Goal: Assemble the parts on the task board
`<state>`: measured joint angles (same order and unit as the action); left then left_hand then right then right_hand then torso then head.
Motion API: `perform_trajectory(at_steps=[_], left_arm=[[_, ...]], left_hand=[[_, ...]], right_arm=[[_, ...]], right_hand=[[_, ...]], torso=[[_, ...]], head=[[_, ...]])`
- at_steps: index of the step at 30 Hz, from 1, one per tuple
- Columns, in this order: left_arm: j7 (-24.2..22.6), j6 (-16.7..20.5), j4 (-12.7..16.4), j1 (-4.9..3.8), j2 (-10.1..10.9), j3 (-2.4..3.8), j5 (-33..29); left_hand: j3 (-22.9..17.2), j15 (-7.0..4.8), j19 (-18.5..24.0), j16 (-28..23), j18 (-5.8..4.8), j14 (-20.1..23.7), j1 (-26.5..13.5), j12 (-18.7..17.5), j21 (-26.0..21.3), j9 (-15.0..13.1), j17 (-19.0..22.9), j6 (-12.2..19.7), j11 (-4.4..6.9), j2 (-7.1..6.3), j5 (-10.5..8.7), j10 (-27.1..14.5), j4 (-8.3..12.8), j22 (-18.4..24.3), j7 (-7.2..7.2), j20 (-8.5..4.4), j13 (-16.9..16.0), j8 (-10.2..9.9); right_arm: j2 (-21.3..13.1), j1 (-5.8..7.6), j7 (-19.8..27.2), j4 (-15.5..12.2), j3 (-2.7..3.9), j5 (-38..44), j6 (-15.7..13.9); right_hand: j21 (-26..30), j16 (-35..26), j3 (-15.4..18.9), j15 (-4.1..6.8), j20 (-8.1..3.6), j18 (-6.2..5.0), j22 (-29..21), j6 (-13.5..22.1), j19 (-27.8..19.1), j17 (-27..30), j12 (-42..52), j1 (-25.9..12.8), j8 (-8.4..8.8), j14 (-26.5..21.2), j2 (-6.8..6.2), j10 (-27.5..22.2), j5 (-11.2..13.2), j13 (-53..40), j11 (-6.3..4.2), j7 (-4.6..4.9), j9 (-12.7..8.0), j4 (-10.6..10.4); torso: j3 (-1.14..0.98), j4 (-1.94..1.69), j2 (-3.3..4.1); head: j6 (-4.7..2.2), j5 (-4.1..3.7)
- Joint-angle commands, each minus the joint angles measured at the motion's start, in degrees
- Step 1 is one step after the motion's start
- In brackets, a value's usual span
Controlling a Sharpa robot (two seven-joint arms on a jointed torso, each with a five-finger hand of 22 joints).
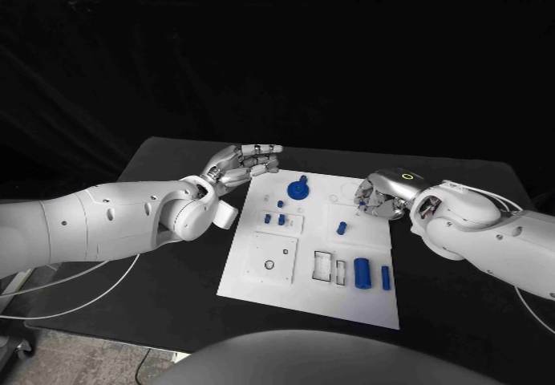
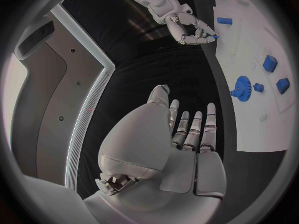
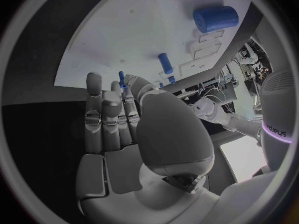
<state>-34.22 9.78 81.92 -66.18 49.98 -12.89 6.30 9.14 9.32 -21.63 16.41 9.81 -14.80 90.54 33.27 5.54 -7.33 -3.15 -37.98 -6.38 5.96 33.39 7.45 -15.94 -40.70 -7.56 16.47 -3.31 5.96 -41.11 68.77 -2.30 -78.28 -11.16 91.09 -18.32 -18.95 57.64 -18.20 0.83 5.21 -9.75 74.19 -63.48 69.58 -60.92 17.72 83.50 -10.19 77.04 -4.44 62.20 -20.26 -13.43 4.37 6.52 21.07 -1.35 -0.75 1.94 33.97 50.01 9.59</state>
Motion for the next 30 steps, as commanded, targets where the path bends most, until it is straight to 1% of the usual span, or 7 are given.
perform_trajectory(at_steps=[1, 13, 16, 17, 22, 26, 30], left_arm=[[-0.29, -0.83, 0.03, 0.05, -0.11, 0.02, -0.1], [-0.97, 0.05, 0.05, 0.19, -0.33, 0.0, -0.04], [-1.3, 0.32, 0.17, 0.25, -0.35, 0.0, -0.01], [-1.56, 0.45, 0.28, 0.28, -0.32, 0.0, 0.0], [-2.18, 1.21, 0.75, 0.32, -0.1, 0.0, 0.01], [-2.49, 2.07, 1.08, 0.33, 0.13, 0.0, 0.02], [-2.96, 3.31, 1.26, 0.35, 0.26, 0.0, 0.02]], left_hand=[[-0.01, -0.03, -0.38, 0.05, -0.32, -0.1, 0.55, 0.04, 0.26, 0.11, -0.01, 0.33, -0.16, -0.16, 0.3, 0.19, 0.27, 0.12, -0.1, 0.16, -0.04, 0.15], [1.99, -0.98, 5.05, -6.76, -0.24, 7.72, -2.3, -4.31, -1.94, 2.26, 1.26, 9.2, 0.49, 0.07, -1.74, -2.03, -0.61, 2.8, 2.14, -0.9, 0.43, -1.78], [4.11, -1.26, 11.17, -10.79, -0.28, 11.16, -7.12, -8.76, -2.75, 3.34, 1.94, 13.83, 2.22, 0.92, -7.36, -3.73, -0.65, 11.22, 3.92, -1.11, 0.82, -3.16], [5.18, -2.0, 14.21, -12.88, -0.54, 12.56, -9.89, -11.09, -3.14, 3.82, 2.3, 15.85, 3.39, 1.22, -10.55, -4.58, -0.83, 16.19, 4.65, -1.04, 0.98, -3.53], [6.6, -4.52, 20.74, -16.41, -1.04, 14.8, -17.19, -16.36, -4.75, 5.41, 3.15, 22.06, 5.6, 0.86, -18.5, -5.86, -0.82, 33.52, 7.41, -1.46, 1.35, -4.12], [6.14, -4.95, 21.5, -16.41, -0.8, 14.8, -21.83, -18.38, -5.22, 5.69, 3.15, 24.38, 6.13, 0.21, -22.41, -6.14, -0.82, 37.96, 9.27, -2.98, 1.52, -4.36], [4.53, -5.59, 21.63, -16.41, -0.23, 14.8, -23.39, -19.17, -5.48, 5.83, 3.15, 25.92, 6.26, -0.91, -23.07, -6.07, -0.92, 40.18, 10.63, -4.7, 1.56, -4.52]], right_arm=[[-1.23, 1.0, -0.54, -2.65, 0.01, -0.2, -1.16], [-3.29, 2.47, -1.12, -13.45, 0.0, -1.38, 0.91], [-2.58, 2.35, -1.01, -15.31, 0.0, -1.4, 1.29], [-2.03, 2.24, -0.93, -15.88, 0.0, -1.37, 1.43], [-0.11, 1.6, -0.89, -15.99, 0.01, -1.33, 1.98], [1.59, 0.78, -1.09, -15.01, 0.01, -1.26, 2.77], [3.01, -0.01, -1.26, -13.95, 0.01, -0.94, 3.66]], right_hand=[[-0.08, -0.26, 0.29, -0.08, -0.22, -0.52, 0.11, 0.12, -0.14, 0.03, -0.36, 0.16, 0.15, -0.17, 0.03, 1.26, 0.37, 0.11, -0.86, 0.38, 0.03, 0.03], [-0.07, 0.05, 0.32, -0.14, -0.17, -0.52, 0.28, 0.48, -0.17, -0.23, -0.58, 0.22, 0.4, 0.04, 0.09, 1.3, 0.5, 0.28, -0.8, 0.47, 0.03, 0.07], [-0.08, 0.22, 0.31, -0.14, -0.17, -0.52, 0.34, 0.58, -0.15, -0.37, -0.61, 0.29, 0.47, 0.15, 0.11, 1.36, 0.5, 0.32, -0.81, 0.48, 0.02, 0.12], [-0.09, 0.26, 0.3, -0.13, -0.17, -0.53, 0.37, 0.61, -0.14, -0.41, -0.62, 0.31, 0.5, 0.19, 0.12, 1.39, 0.49, 0.33, -0.81, 0.49, 0.02, 0.13], [-0.11, 0.41, 0.3, -0.12, -0.17, -0.54, 0.45, 0.7, -0.1, -0.52, -0.62, 0.39, 0.58, 0.3, 0.14, 1.53, 0.45, 0.36, -0.83, 0.5, 0.02, 0.2], [-0.15, 0.38, 0.31, -0.12, -0.17, -0.56, 0.6, 1.01, -0.05, -0.47, -0.7, 0.46, 0.82, 0.37, 0.12, 1.63, 0.38, 0.44, -0.81, 0.56, -0.04, 0.29], [-0.16, 0.25, 0.32, -0.15, -0.15, -0.55, 0.7, 1.3, -0.04, -0.35, -0.84, 0.45, 1.05, 0.34, 0.12, 1.56, 0.37, 0.53, -0.74, 0.64, -0.1, 0.3]], torso=[[-0.01, 0.05, -0.05], [-0.01, 0.01, -0.04], [-0.01, -0.05, -0.01], [0.0, -0.07, -0.01], [0.03, -0.11, 0.03], [0.04, -0.08, 0.02], [0.05, -0.02, 0.03]], head=[[-0.01, 0.13], [-0.01, -0.16], [-0.01, -0.23], [-0.01, -0.29], [-0.01, -0.22], [-0.01, 0.37], [-0.01, 0.81]])
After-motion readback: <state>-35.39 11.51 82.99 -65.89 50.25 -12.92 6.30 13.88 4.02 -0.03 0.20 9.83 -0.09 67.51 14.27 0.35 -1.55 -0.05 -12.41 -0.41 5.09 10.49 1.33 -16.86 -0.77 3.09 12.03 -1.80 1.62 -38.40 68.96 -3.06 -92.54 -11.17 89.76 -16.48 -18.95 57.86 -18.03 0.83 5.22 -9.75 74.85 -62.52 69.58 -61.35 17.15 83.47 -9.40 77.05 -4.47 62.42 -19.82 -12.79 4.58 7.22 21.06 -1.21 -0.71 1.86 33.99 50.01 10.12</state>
